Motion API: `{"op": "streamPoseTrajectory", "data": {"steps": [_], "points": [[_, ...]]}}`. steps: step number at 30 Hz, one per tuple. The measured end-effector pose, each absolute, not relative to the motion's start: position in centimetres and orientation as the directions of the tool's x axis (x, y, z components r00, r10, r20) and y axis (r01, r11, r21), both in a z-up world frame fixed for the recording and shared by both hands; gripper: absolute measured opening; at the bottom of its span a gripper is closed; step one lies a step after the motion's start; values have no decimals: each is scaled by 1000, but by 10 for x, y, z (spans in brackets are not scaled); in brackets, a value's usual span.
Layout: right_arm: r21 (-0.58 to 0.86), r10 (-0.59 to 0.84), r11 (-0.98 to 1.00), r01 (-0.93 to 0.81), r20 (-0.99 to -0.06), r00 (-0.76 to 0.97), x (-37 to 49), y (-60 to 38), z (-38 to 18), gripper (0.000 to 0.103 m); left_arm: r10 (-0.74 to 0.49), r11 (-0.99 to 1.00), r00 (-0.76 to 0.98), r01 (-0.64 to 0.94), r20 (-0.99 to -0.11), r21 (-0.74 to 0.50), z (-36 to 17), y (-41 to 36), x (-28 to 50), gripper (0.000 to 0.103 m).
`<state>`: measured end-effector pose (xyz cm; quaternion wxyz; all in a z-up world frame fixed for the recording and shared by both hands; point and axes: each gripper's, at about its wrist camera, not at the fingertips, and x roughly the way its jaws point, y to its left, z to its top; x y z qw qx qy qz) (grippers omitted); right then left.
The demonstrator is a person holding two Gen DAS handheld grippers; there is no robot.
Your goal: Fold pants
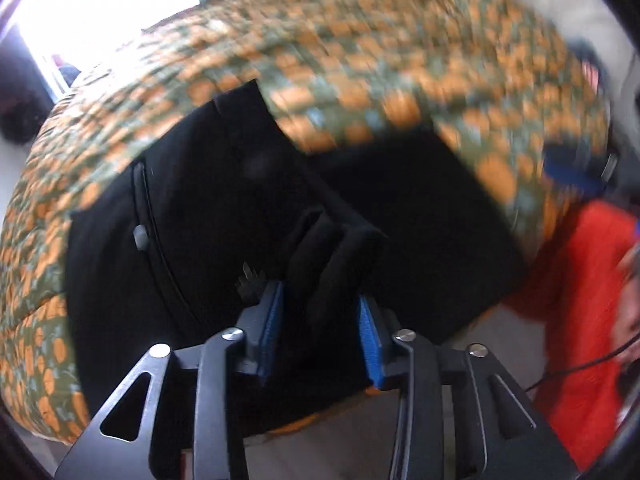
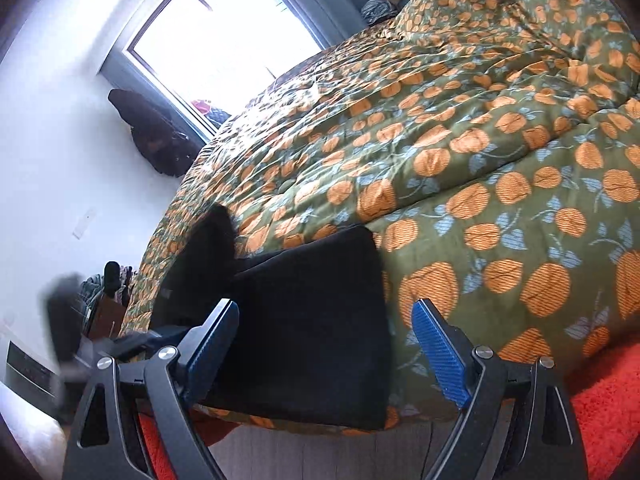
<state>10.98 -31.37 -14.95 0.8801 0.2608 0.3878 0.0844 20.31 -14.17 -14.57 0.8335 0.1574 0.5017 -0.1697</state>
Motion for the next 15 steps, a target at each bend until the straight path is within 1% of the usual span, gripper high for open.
{"op": "streamPoseTrajectory", "data": {"steps": [2, 3, 4, 8, 10, 11, 13, 15], "points": [[523, 347, 851, 56, -638, 687, 108, -318, -150, 88, -152, 886, 455, 457, -877, 83, -138, -144, 192, 57], [522, 345, 851, 59, -638, 689, 107, -319, -151, 88, -179, 884, 458, 463, -871, 61, -130, -142, 187, 68], [523, 341, 850, 64, -638, 690, 106, -321, -151, 88, -197, 885, 469, 463, -861, 50, -121, -138, 183, 74], [535, 331, 840, 93, -640, 693, 108, -328, -155, 88, -243, 895, 526, 445, -815, 20, -76, -111, 169, 75], [539, 329, 836, 99, -638, 696, 108, -330, -155, 88, -264, 915, 564, 403, -783, -18, -52, -83, 168, 79], [541, 329, 835, 99, -636, 698, 108, -330, -155, 88, -260, 933, 596, 358, -760, -38, -41, -61, 170, 82], [543, 330, 835, 94, -629, 704, 106, -330, -152, 88, -225, 963, 649, 262, -727, -65, -29, -23, 181, 89], [543, 338, 836, 81, -625, 703, 106, -327, -151, 88, -142, 988, 683, 139, -716, -64, -31, 15, 196, 89]]}}
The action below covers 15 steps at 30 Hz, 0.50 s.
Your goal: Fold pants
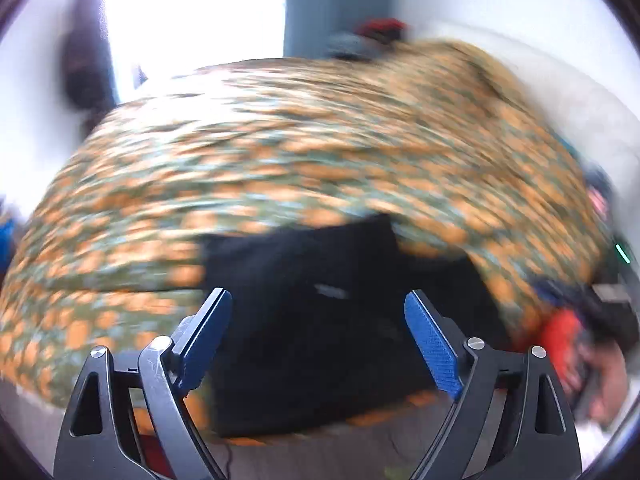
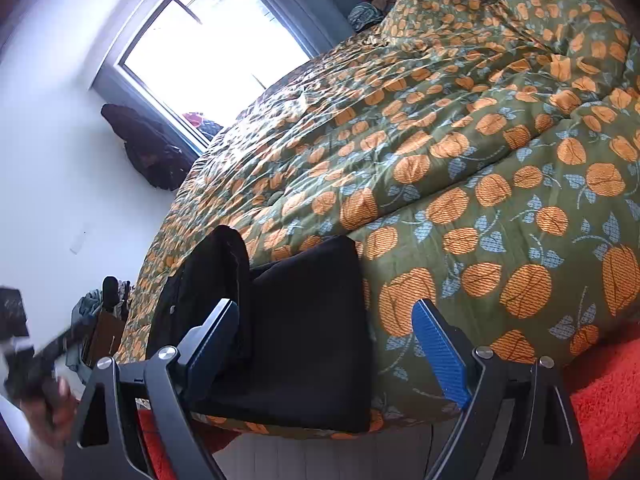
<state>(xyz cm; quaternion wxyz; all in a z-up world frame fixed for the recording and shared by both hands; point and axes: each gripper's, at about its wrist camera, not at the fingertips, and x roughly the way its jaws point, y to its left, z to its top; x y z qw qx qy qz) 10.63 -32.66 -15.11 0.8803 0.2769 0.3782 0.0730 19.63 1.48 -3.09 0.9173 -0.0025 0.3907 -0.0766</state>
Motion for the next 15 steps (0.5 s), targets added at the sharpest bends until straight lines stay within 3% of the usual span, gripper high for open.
{"op": "streamPoseTrajectory", "data": {"steps": [4, 8, 11, 15], "points": [[553, 387, 832, 37, -627, 676, 111, -312, -152, 88, -18, 991, 642, -89, -767, -98, -73, 70, 226, 81], [623, 528, 779, -67, -595, 606, 127, -289, -149, 88, -128, 991, 515, 34, -848, -129, -126, 41, 225, 73], [742, 689, 664, -98, -556, 465, 158, -274, -159, 88, -43, 993, 508, 118, -860, 20, -148, 9, 213, 72], [769, 758, 628, -119, -569, 318, 195, -249, -171, 80, -85, 995, 492, 85, -867, -49, -146, 20, 216, 75]]}}
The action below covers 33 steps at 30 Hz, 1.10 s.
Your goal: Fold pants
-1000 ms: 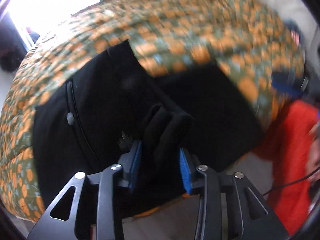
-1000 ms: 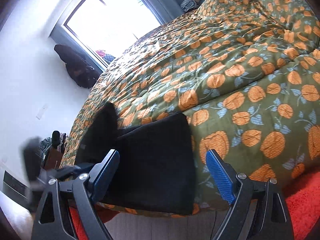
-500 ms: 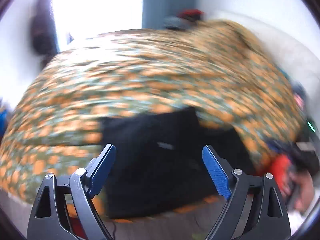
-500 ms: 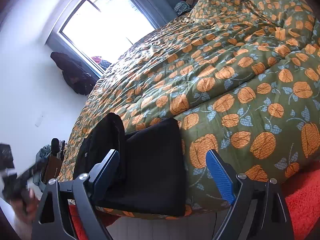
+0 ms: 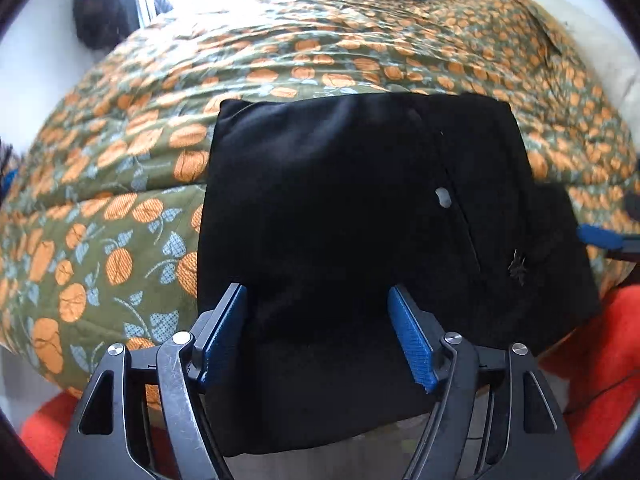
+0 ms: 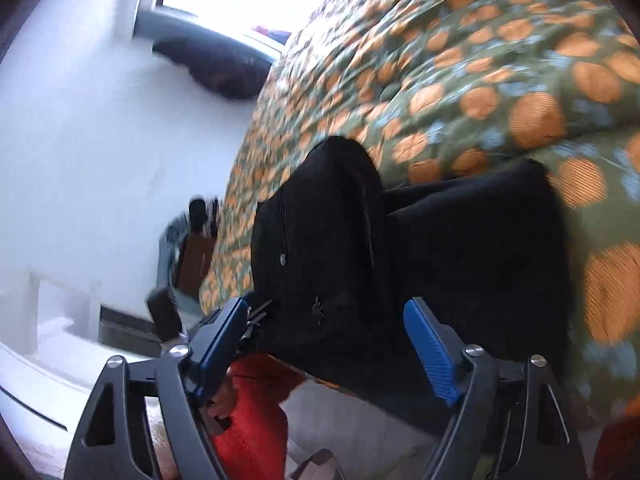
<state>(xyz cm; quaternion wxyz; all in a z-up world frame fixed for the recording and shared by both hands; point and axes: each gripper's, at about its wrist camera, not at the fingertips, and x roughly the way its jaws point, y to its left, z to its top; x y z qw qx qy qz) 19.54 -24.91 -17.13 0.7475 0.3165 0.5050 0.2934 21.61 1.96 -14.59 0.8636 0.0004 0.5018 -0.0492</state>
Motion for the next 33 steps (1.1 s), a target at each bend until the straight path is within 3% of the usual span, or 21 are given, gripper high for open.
{"op": "streamPoseTrajectory", "data": {"steps": [6, 9, 18, 19, 20, 21, 26, 29, 33], "points": [[751, 773, 633, -188, -625, 107, 231, -209, -200, 60, -69, 997, 497, 75, -865, -36, -147, 20, 216, 76], [731, 755, 647, -216, -655, 43, 235, -200, -207, 58, -71, 997, 496, 72, -866, -41, -150, 21, 220, 78], [786, 780, 581, -212, -612, -130, 245, -186, -227, 56, -63, 998, 490, 46, -869, -46, -154, 22, 227, 84], [777, 772, 589, -221, -622, -128, 247, -177, -226, 53, -61, 998, 490, 41, -870, -47, -155, 23, 228, 84], [758, 760, 604, -247, -641, -109, 248, -169, -223, 44, -62, 998, 490, 33, -869, -52, -154, 24, 228, 84], [699, 718, 651, -297, -694, -59, 246, -161, -214, 21, -62, 998, 495, 21, -867, -60, -151, 26, 227, 82], [653, 723, 655, -381, -688, 66, 227, -163, -156, 19, -147, 985, 541, 3, -828, -173, -103, 42, 217, 79], [637, 730, 657, -404, -671, 129, 200, -185, -115, 19, -184, 979, 591, 40, -785, -199, -69, 44, 209, 84], [619, 674, 734, -280, -714, 188, 171, -237, -127, 19, -224, 974, 571, 98, -790, -205, -69, 25, 205, 85]]}}
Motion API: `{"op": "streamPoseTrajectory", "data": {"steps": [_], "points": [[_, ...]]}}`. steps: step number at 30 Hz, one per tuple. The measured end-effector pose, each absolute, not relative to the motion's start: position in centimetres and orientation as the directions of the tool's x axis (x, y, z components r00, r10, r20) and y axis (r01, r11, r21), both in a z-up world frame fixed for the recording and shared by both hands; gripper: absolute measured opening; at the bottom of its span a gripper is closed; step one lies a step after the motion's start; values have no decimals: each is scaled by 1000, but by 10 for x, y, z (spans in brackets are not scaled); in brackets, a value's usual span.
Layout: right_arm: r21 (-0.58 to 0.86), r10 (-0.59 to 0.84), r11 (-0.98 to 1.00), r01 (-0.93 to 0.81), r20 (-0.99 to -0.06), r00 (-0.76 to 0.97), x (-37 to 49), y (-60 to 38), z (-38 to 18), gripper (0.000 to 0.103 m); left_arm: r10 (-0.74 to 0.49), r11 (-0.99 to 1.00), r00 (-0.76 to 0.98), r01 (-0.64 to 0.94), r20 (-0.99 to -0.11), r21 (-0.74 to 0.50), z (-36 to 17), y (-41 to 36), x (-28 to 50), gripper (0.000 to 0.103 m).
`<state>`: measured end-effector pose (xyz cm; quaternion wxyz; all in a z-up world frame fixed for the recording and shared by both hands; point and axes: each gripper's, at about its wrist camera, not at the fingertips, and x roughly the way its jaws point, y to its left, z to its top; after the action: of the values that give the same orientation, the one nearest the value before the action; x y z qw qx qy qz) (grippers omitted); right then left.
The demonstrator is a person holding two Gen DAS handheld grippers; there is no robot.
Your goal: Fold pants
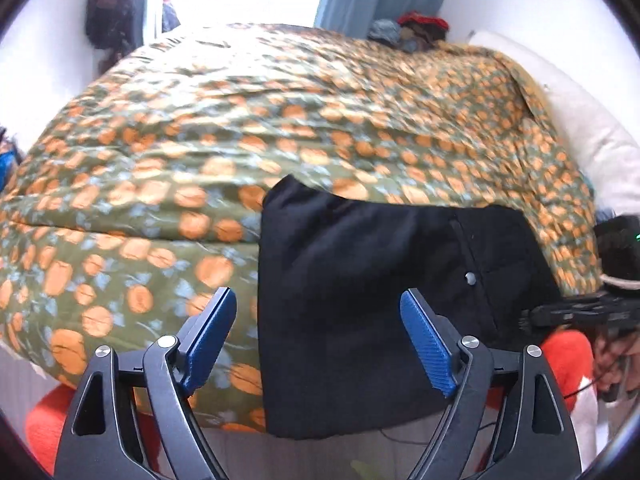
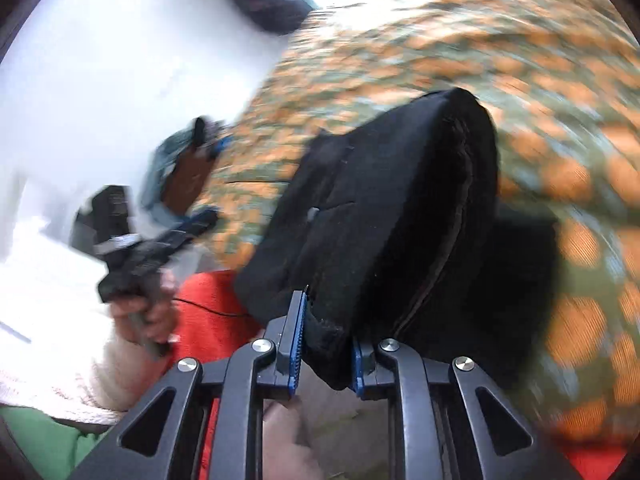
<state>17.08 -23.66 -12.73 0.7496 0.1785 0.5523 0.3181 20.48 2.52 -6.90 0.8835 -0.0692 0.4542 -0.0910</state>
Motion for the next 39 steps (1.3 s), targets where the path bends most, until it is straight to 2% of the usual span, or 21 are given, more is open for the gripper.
{"op": "streamPoseTrajectory", "data": {"steps": [2, 3, 4, 6, 7, 8, 11, 14, 17, 19, 21, 23, 25, 27, 30, 39], "points": [[558, 581, 814, -164, -795, 175, 165, -256, -167, 20, -210, 978, 519, 127, -829, -168, -92, 6, 206, 85], [511, 527, 850, -132, -835, 160, 162, -260, -186, 23, -187, 980, 482, 145, -856, -133, -108, -5, 208, 84], [496, 507, 862, -107, -848, 154, 160, -263, -199, 30, -153, 982, 440, 165, -885, -88, -125, -16, 210, 79], [533, 534, 844, -58, -828, 174, 158, -275, -199, 39, -69, 984, 393, 180, -917, 3, -147, -28, 210, 73], [534, 531, 844, -46, -823, 200, 156, -280, -189, 49, -47, 984, 403, 177, -914, 28, -148, -30, 208, 73], [503, 499, 863, -49, -832, 242, 154, -284, -175, 52, -54, 985, 412, 171, -910, 19, -144, -29, 207, 73], [412, 418, 905, -107, -814, 405, 151, -290, -129, 53, -84, 988, 425, 156, -901, -18, -131, -25, 208, 74], [465, 492, 865, -190, -706, 509, 159, -282, -95, 53, -36, 989, 445, 145, -895, 32, -127, -31, 210, 77], [530, 569, 815, -235, -652, 501, 175, -261, -109, 53, -11, 988, 442, 141, -897, 57, -127, -34, 210, 77], [489, 510, 856, -168, -743, 433, 187, -251, -152, 53, 1, 988, 444, 138, -896, 69, -128, -34, 212, 77], [390, 409, 912, -128, -839, 359, 192, -246, -183, 51, 16, 987, 444, 137, -896, 85, -128, -34, 211, 77], [392, 410, 911, -130, -817, 407, 182, -249, -174, 51, 25, 986, 451, 138, -892, 98, -125, -33, 209, 77], [418, 431, 899, -129, -797, 423, 176, -254, -162, 62, 25, 985, 454, 140, -891, 99, -125, -34, 208, 78], [389, 407, 911, -136, -799, 443, 172, -260, -152, 69, 27, 984, 451, 143, -892, 102, -125, -35, 209, 78], [369, 381, 922, -116, -814, 439, 166, -273, -152, 69, 35, 981, 453, 155, -891, 118, -125, -38, 209, 78], [438, 401, 899, -9, -815, 418, 145, -304, -174, 70, 60, 981, 441, 141, -896, 135, -129, -33, 210, 78]]}}
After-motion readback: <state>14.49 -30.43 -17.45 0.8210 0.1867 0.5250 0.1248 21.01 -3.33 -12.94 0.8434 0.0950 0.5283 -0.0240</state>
